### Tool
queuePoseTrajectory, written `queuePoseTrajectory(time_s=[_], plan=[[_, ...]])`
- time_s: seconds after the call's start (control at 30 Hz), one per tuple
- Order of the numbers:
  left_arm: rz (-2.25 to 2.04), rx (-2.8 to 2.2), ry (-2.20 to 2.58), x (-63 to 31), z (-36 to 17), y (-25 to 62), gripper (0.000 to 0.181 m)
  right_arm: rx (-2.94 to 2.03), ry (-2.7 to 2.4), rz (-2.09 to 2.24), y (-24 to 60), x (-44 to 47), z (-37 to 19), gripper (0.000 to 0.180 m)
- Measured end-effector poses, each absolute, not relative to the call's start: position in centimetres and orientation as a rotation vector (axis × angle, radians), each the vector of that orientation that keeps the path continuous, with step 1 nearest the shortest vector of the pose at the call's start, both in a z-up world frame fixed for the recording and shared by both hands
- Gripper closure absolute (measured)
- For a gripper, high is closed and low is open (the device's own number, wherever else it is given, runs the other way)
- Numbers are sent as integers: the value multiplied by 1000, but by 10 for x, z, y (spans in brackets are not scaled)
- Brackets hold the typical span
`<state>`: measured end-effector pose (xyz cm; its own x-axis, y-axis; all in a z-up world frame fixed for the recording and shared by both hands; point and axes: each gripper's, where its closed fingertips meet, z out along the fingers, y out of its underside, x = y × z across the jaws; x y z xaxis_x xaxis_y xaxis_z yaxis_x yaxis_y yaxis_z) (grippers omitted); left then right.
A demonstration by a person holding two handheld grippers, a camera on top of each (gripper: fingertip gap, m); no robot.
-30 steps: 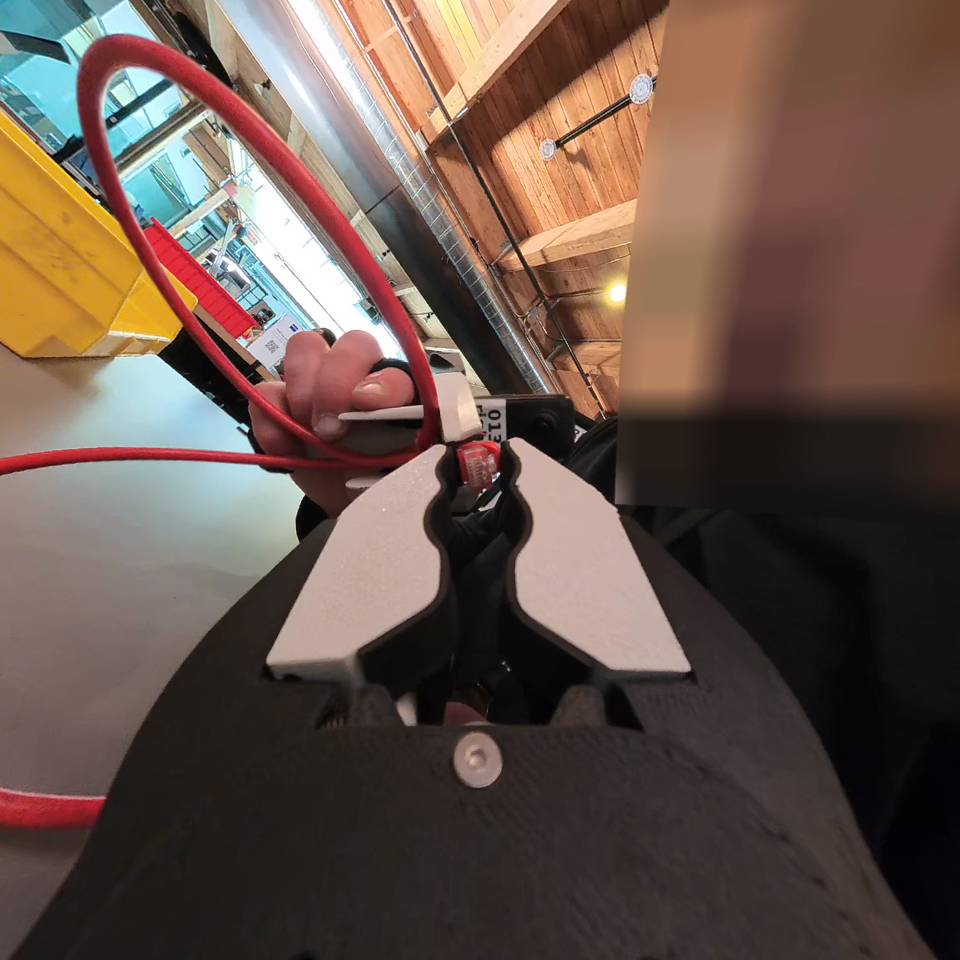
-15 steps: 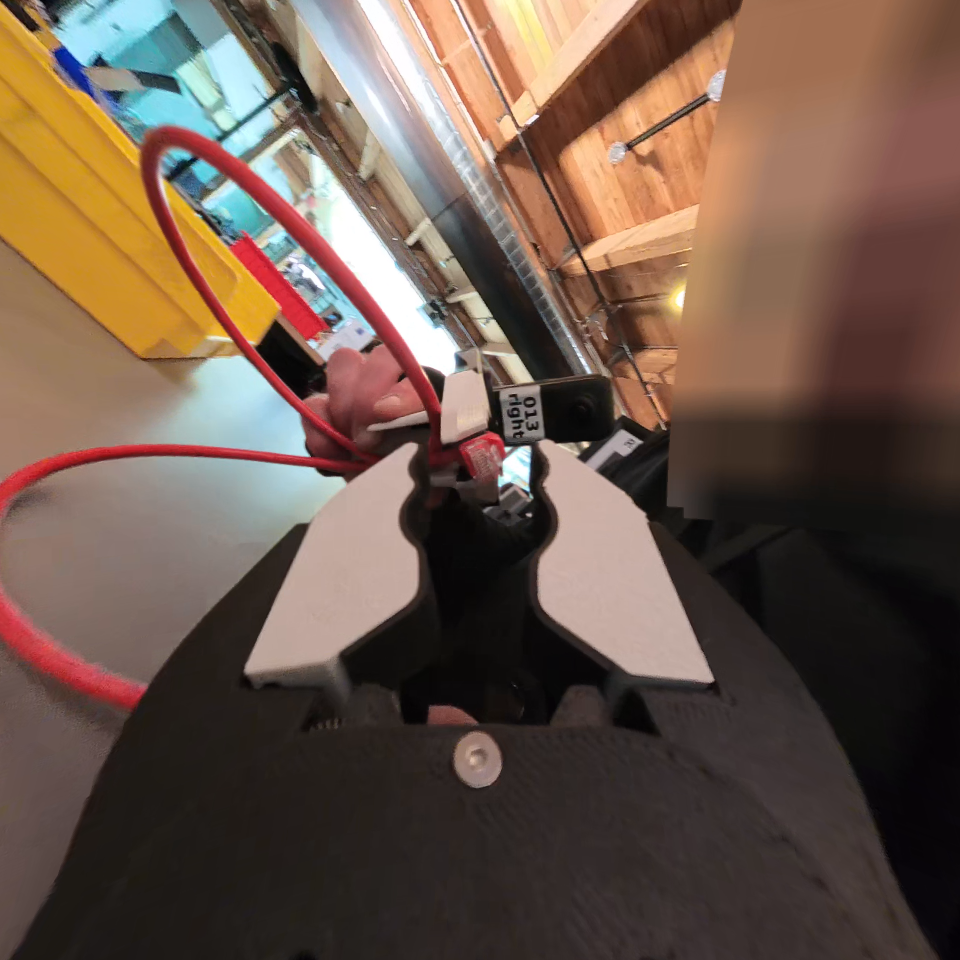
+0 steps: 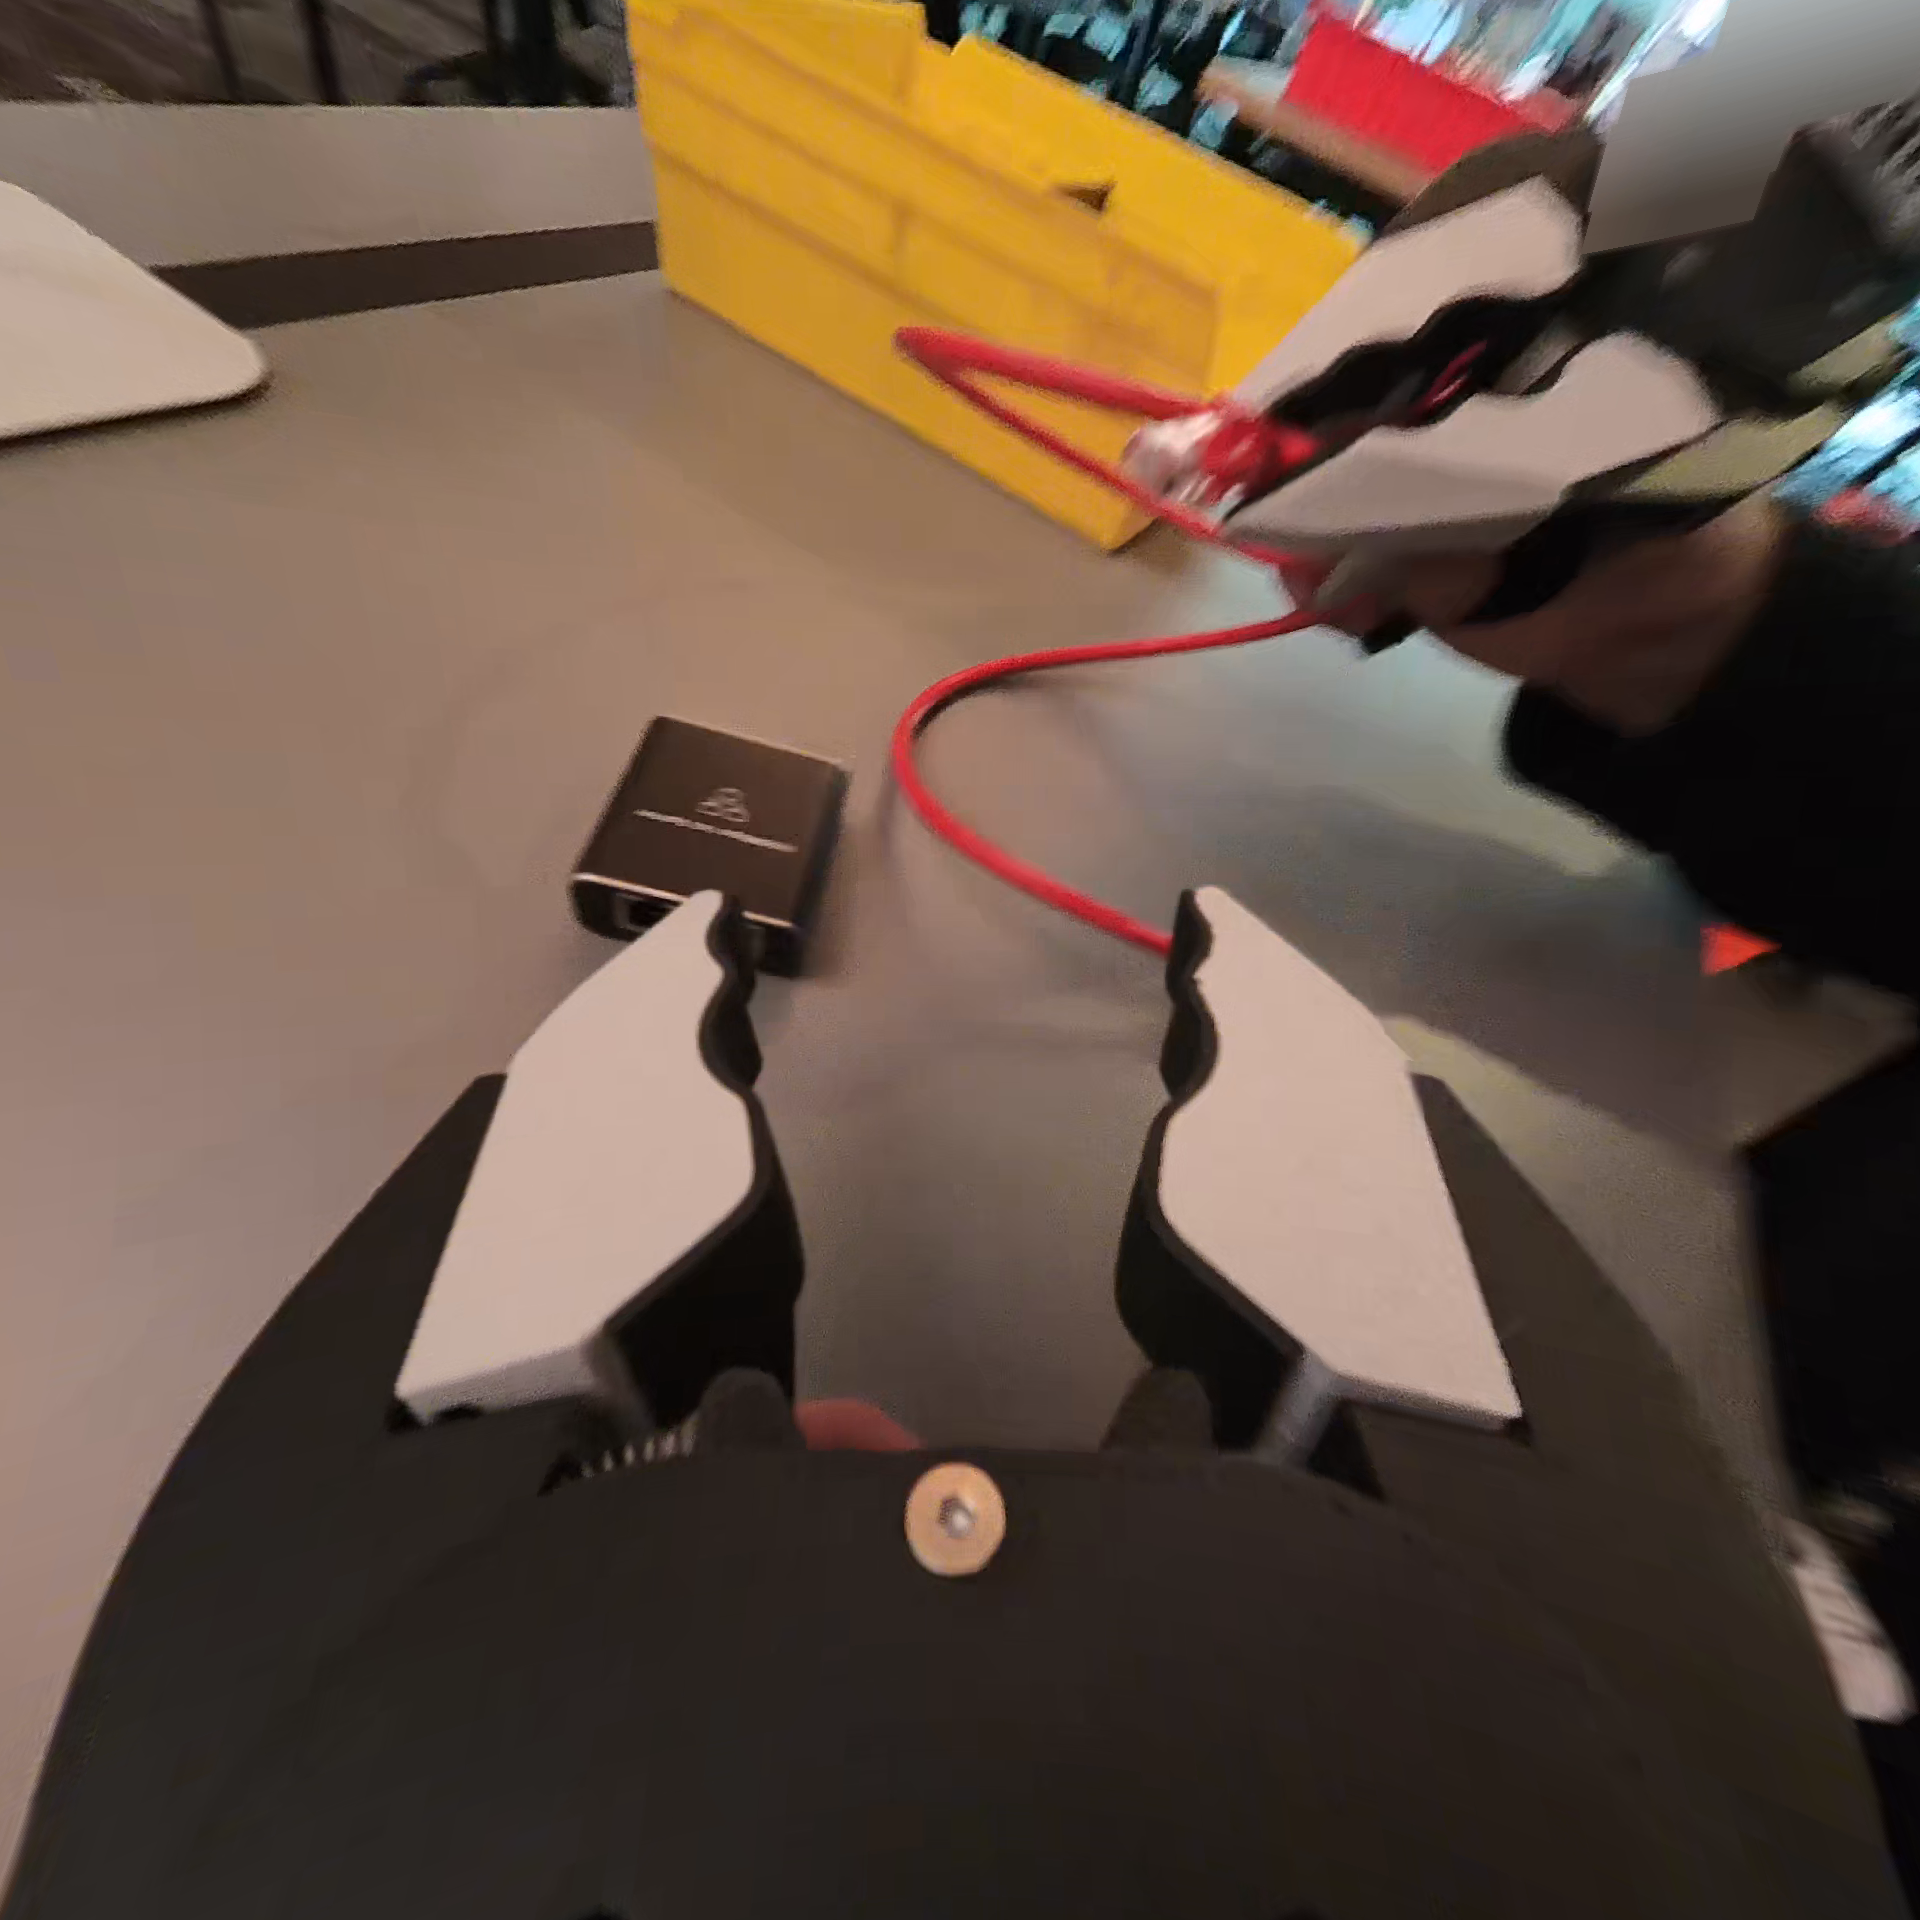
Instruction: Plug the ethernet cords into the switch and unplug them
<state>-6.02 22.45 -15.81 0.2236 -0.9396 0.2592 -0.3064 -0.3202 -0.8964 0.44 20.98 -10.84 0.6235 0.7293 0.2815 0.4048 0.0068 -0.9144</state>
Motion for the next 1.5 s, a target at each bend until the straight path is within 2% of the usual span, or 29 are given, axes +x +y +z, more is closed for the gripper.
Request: queuePoseTrajectory(time_s=[0.3,0.4,0.43,0.5,0.7,0.9,0.97,1.5], plan=[[-515,-1821,1434,-39,-203,286,75,-1653,-931,301,215,20,-115,171],[-476,-1883,1531,-29,-219,292,84,-1652,-951,290,215,17,-117,171],[-511,-1904,1539,-25,-220,291,91,-1649,-952,294,215,17,-117,171],[-598,-1925,1588,-18,-221,284,118,-1644,-950,299,214,16,-116,171],[-669,-1774,1621,-20,-207,272,118,-1630,-930,324,212,19,-111,172],[-1157,-1474,1520,-40,-136,224,119,-1613,-930,386,206,14,-106,171],[-1204,-1424,1519,-47,-125,215,119,-1611,-947,405,203,10,-106,171],[-1040,-1349,1783,-54,-131,195,118,-1599,-1120,523,180,-23,-118,171]])
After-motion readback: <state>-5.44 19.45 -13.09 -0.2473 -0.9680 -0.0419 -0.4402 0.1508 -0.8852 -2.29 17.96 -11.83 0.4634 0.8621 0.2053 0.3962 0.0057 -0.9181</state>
